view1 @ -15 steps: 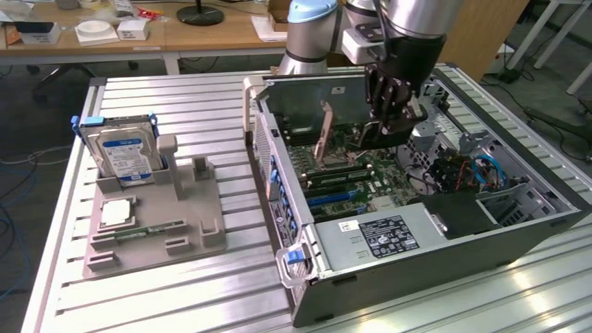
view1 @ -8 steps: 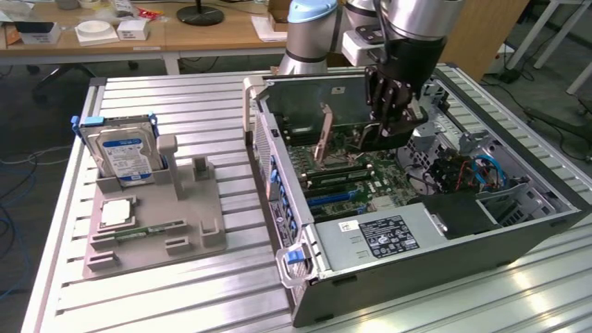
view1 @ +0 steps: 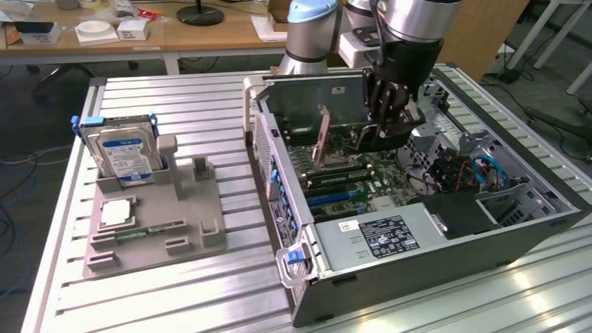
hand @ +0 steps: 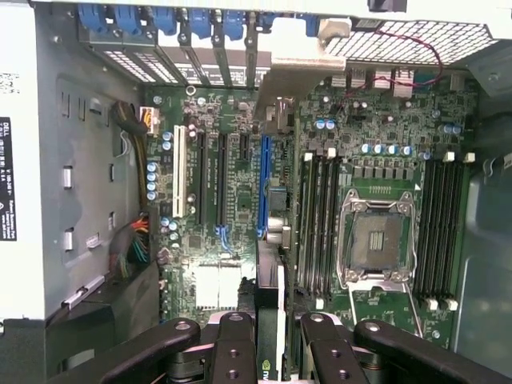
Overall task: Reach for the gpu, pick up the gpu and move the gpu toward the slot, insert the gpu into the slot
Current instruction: 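Insert the gpu into the slot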
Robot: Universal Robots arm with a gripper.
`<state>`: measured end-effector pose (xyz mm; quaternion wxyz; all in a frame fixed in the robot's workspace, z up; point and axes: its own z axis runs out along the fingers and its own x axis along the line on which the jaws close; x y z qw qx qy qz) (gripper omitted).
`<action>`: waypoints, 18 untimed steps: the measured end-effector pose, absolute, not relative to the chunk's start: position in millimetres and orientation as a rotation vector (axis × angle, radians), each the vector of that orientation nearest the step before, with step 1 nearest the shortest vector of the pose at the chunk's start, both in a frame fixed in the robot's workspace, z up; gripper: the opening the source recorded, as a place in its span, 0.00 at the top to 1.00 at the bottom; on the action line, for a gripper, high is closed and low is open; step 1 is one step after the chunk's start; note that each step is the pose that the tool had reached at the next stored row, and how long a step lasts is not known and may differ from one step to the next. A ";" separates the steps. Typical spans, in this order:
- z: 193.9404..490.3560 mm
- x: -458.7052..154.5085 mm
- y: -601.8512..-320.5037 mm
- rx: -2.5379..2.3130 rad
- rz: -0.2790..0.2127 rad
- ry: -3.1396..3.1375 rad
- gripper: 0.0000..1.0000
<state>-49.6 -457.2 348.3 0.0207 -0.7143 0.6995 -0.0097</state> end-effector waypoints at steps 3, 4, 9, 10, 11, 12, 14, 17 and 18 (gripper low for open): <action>347.4 -50.2 -456.6 -2.215 -0.030 2.169 0.73; 347.2 -50.3 -456.6 -2.215 -0.030 2.169 0.73; 345.2 -51.5 -456.2 -2.215 -0.030 2.169 0.73; 344.8 -51.5 -456.2 -2.215 -0.030 2.169 0.73; 344.5 -51.5 -456.2 -2.215 -0.030 2.169 0.73; 344.3 -51.6 -456.2 -2.215 -0.030 2.169 0.73; 343.5 -51.9 -456.2 -2.215 -0.030 2.169 0.73; 342.1 -52.5 -456.1 -2.215 -0.030 2.169 0.73; 341.6 -52.7 -456.1 -2.215 -0.030 2.169 0.73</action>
